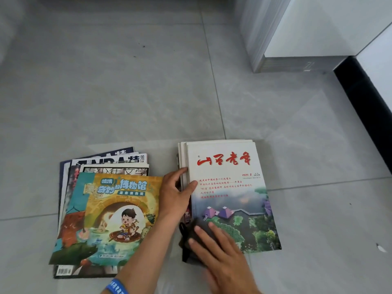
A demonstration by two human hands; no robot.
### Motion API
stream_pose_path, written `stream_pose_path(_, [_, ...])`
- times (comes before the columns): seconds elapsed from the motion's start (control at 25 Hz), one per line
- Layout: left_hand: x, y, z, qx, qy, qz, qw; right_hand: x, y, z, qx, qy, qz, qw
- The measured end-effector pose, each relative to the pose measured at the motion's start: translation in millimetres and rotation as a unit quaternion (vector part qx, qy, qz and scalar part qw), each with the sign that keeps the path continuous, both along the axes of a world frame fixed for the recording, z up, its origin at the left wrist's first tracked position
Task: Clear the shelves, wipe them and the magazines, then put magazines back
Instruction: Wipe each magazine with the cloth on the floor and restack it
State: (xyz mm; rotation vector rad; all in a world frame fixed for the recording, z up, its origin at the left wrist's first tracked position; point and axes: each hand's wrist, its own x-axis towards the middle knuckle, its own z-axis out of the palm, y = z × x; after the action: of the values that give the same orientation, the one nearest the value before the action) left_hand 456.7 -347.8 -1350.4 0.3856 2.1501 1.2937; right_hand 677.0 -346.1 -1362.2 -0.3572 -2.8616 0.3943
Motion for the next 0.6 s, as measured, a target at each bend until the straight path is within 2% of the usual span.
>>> stream_pose_path(0.08, [0.4,-1.2,0.0,-0.002,-0.009,0.002,1.0,22.5,29.6,1.8,0.007,-0.004,-0.042,0.999])
stream_pose_path(0.2, [6.0,-3.2,-0.2,0.009,-0.021,0.014,1.0,35.1,29.6,6.5,-0.002,0.024,-0.246,0.969])
stream_pose_path(0.24, [7.1,-3.4,-1.3,0.011,-0.019,0.017,1.0,26.1,16.7,3.1,0.004,0.021,-0.278,0.96])
stream_pose_path(0.28, [7.5,-3.0,-2.3,0.013,-0.016,0.018,1.0,13.3,1.1,-1.7,0.007,0.017,-0.263,0.965])
stream_pose_path(0.36, [5.1,-1.5,-4.3,0.01,-0.012,0.016,1.0,-8.3,-21.1,-7.4,0.034,0.019,-0.126,0.991])
stream_pose_path(0.48, [3.0,-1.2,-1.1,0.001,-0.03,0.008,1.0,-5.9,15.0,-3.9,0.072,-0.001,0.039,0.997])
stream_pose_path(0.52, [2.6,-1.8,0.0,0.003,-0.031,0.01,0.999,-1.3,32.0,-1.0,0.065,-0.013,0.043,0.997])
stream_pose_path(0.6, [2.6,-3.3,1.4,0.008,-0.035,0.008,0.999,5.0,64.6,4.2,0.0,-0.014,-0.077,0.997])
